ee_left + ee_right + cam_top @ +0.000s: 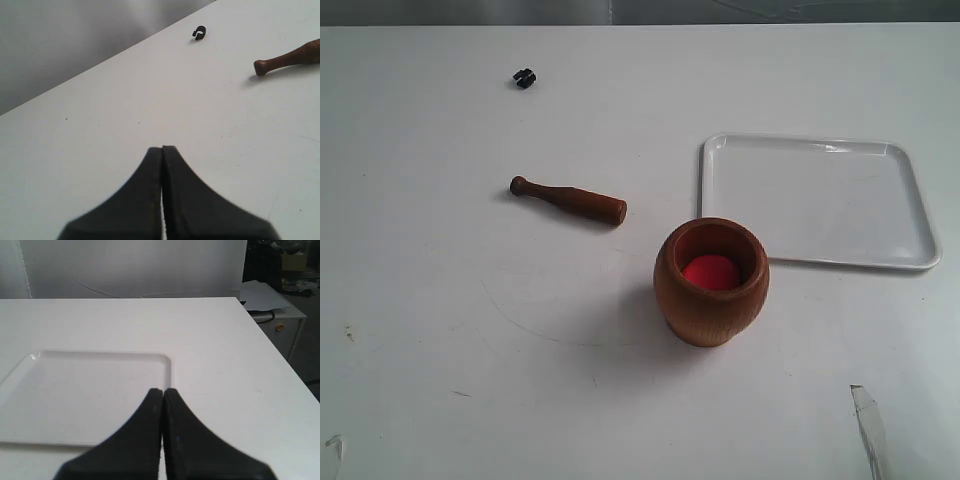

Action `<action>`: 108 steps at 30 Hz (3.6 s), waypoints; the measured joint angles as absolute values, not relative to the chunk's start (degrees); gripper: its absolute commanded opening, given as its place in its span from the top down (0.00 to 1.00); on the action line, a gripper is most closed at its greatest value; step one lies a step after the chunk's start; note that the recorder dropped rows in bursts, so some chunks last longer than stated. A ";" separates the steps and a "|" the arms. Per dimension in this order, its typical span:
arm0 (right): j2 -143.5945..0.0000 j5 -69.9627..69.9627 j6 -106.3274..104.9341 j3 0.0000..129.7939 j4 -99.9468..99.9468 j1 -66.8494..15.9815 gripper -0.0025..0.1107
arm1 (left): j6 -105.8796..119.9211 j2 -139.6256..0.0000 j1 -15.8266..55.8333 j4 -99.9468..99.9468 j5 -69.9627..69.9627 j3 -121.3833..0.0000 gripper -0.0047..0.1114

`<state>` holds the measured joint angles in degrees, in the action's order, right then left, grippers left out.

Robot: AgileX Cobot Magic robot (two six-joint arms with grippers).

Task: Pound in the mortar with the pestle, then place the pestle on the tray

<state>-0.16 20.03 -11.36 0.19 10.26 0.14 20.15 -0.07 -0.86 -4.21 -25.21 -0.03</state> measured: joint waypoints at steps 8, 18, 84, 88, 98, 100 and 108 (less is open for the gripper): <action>-0.16 19.54 -12.42 0.19 8.92 0.14 0.98 | 20.15 -0.07 -0.86 -4.21 -25.21 -0.03 0.96; -0.16 -6.91 -8.30 0.19 18.28 0.14 0.98 | 20.15 -0.07 -0.86 -4.21 -25.21 -0.03 0.96; -124.96 69.21 -38.97 111.65 4.23 -48.28 0.30 | 20.15 -0.07 -0.86 -4.21 -25.21 -0.03 0.96; -127.47 67.75 -38.83 111.65 -1.42 -53.21 0.30 | 20.15 -0.07 -0.86 -4.21 -25.21 -0.03 0.96; -132.88 64.02 -40.65 115.90 0.61 -55.38 0.32 | 20.15 -0.07 -0.86 -4.21 -25.21 -0.03 0.96; -133.75 63.89 -41.71 119.11 3.35 -55.38 0.33 | 20.15 -0.07 -0.86 -4.21 -25.21 -0.03 0.96; -140.97 66.36 -39.81 131.58 5.52 -55.16 0.34 | 20.15 -0.07 -0.86 -4.21 -25.21 -0.03 0.96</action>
<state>-140.97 66.36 -39.81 131.58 5.52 -55.16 20.15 -0.07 -0.86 -4.21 -25.21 -0.03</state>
